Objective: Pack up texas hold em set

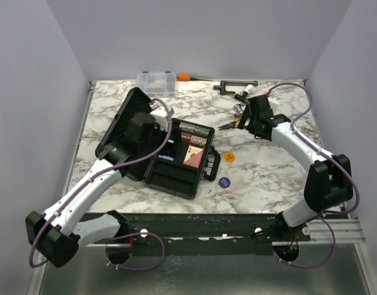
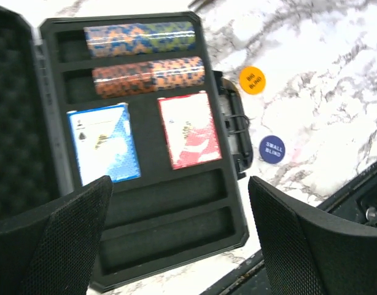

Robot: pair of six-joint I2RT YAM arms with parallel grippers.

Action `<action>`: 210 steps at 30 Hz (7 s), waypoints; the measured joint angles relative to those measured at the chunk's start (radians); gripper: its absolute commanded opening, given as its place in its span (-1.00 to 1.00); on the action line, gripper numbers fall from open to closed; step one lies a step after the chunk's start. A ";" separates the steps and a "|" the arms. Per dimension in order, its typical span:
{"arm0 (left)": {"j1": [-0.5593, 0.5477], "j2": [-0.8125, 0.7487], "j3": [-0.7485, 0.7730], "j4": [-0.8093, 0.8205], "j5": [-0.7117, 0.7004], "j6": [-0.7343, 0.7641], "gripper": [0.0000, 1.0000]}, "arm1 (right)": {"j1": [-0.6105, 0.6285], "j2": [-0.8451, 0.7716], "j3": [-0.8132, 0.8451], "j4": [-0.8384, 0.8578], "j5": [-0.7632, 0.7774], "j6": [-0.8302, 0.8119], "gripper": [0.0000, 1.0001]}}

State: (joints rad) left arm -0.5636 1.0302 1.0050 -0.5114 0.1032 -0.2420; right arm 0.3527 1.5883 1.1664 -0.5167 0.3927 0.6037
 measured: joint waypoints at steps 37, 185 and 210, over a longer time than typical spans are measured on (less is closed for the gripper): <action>-0.386 1.118 0.793 -0.067 -0.158 -0.020 0.04 | -0.335 -0.145 0.212 -0.006 -0.100 -0.009 1.00; -0.208 0.711 0.362 -0.274 -0.516 -0.289 -0.19 | -0.335 -0.169 0.182 0.028 -0.197 -0.021 1.00; -0.074 0.640 0.262 -0.169 -0.521 -0.232 -0.19 | -0.335 -0.169 0.179 0.030 -0.205 -0.021 1.00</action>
State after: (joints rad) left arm -0.6373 1.6699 1.2675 -0.6800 -0.4179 -0.4736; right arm 0.0177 1.4193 1.3449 -0.4866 0.1879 0.5827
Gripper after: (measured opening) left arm 0.485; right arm 0.998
